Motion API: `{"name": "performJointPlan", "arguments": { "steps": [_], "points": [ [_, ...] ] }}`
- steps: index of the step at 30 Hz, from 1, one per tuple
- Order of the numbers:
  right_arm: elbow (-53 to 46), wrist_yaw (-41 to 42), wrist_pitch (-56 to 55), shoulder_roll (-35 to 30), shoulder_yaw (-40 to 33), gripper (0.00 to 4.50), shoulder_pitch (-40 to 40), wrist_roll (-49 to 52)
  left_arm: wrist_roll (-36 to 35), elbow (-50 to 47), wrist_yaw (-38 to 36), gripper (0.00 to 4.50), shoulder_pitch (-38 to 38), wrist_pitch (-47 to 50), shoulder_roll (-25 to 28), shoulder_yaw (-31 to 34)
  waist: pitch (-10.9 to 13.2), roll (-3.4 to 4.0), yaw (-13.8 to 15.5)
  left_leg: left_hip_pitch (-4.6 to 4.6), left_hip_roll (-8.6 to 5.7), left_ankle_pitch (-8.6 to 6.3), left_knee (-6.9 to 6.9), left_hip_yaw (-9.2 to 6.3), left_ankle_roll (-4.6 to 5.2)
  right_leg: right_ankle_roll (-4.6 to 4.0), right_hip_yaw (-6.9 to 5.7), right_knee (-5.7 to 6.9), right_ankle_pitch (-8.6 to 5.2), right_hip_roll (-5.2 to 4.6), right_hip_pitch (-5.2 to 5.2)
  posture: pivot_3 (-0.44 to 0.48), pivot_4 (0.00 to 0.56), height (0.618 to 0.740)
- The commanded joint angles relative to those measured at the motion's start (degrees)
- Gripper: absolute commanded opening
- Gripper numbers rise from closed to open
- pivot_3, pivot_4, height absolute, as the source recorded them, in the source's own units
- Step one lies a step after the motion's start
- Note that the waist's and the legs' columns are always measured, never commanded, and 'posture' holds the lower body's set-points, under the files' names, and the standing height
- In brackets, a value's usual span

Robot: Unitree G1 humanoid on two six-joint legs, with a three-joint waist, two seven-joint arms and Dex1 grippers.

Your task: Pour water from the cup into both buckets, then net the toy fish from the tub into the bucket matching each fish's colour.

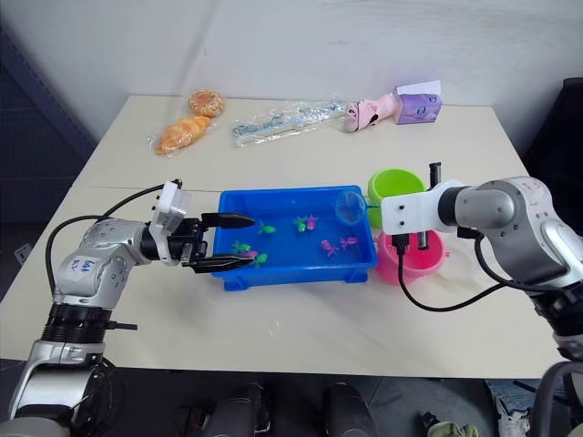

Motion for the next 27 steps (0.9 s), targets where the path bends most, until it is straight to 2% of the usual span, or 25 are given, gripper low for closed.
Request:
{"name": "performJointPlan", "arguments": {
  "steps": [1,9,15,21,27],
  "points": [
    [0.3,1.9,-2.6,0.9,1.1,0.00,-3.0,-5.1,-1.3,-1.8,0.0,4.43,-0.2,0.2,-0.4,0.2,0.0,0.00,0.0,0.00,0.00,0.00,0.00,0.00,0.00,0.00,0.00,0.00,0.00,0.00,0.00,0.000,0.150,0.740],
    [2.8,4.6,-8.8,3.7,3.5,0.00,-6.8,-12.7,-1.5,-1.9,-0.1,4.43,-1.0,1.2,-1.4,-0.5,0.0,0.00,0.0,0.00,0.00,0.01,0.02,0.00,-0.02,0.00,-0.02,0.02,0.00,0.00,0.00,0.000,0.150,0.740],
    [3.4,10.3,-9.6,4.7,3.7,0.00,-8.1,-14.6,-1.4,-1.6,-0.2,4.43,-1.2,1.4,-1.8,-0.9,0.0,0.00,0.0,0.00,0.00,0.01,0.04,-0.01,-0.02,0.00,-0.03,0.06,0.00,0.01,0.01,0.000,0.150,0.740],
    [-1.3,19.8,-4.4,3.7,2.5,0.00,-5.9,-11.7,-1.2,-1.2,-0.6,4.43,-1.2,1.0,-1.8,-1.2,0.0,0.00,0.1,0.00,0.00,0.01,0.05,-0.02,-0.02,0.00,-0.04,0.06,0.00,0.00,0.02,0.000,0.150,0.740],
    [-3.9,23.8,-0.5,3.4,1.4,0.00,-4.9,-10.5,-1.2,-1.4,-0.7,4.43,-0.8,1.1,-1.6,-1.2,0.0,0.00,0.1,0.00,-0.01,0.00,0.09,-0.05,-0.01,0.00,-0.07,0.05,0.00,-0.01,0.07,0.000,0.150,0.740]
  ]
}}
